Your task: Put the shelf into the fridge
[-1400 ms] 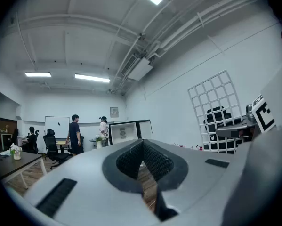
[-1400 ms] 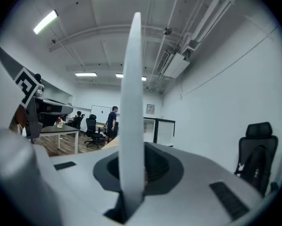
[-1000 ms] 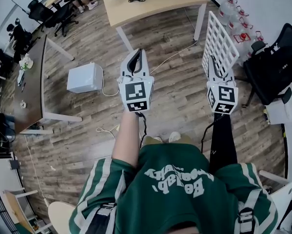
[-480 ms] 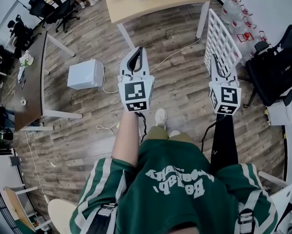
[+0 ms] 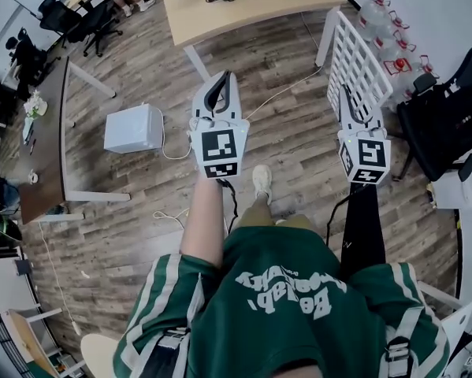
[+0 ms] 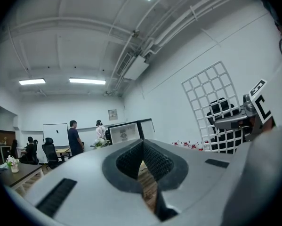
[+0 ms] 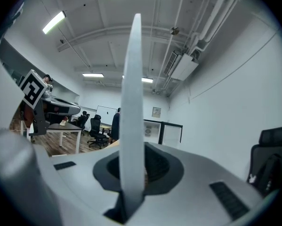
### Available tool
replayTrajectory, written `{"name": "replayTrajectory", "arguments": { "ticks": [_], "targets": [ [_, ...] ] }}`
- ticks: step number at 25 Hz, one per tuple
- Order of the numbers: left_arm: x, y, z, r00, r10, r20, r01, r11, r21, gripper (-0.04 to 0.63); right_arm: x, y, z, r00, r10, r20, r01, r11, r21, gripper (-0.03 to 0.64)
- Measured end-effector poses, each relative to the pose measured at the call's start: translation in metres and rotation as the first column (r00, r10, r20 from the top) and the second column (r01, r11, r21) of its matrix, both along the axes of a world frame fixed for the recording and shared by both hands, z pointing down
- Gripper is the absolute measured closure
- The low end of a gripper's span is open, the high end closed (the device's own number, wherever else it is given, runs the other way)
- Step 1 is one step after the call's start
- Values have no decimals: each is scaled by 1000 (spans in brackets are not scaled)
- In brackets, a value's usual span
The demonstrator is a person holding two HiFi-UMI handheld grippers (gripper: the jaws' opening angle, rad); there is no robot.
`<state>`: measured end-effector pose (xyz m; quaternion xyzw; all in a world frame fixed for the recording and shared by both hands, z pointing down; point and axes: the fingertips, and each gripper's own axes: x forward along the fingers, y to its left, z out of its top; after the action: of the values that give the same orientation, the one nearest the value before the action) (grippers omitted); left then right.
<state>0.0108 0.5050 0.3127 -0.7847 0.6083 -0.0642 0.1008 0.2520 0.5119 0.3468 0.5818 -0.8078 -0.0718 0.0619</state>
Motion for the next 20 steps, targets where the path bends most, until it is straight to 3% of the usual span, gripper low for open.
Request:
{"name": "replayTrajectory", "arguments": {
  "ticks": [20],
  "targets": [
    [-25, -219, 4, 997, 69, -37, -70, 997, -18, 595, -35, -199, 4, 999, 33, -43, -34, 999, -23, 575]
  ]
}}
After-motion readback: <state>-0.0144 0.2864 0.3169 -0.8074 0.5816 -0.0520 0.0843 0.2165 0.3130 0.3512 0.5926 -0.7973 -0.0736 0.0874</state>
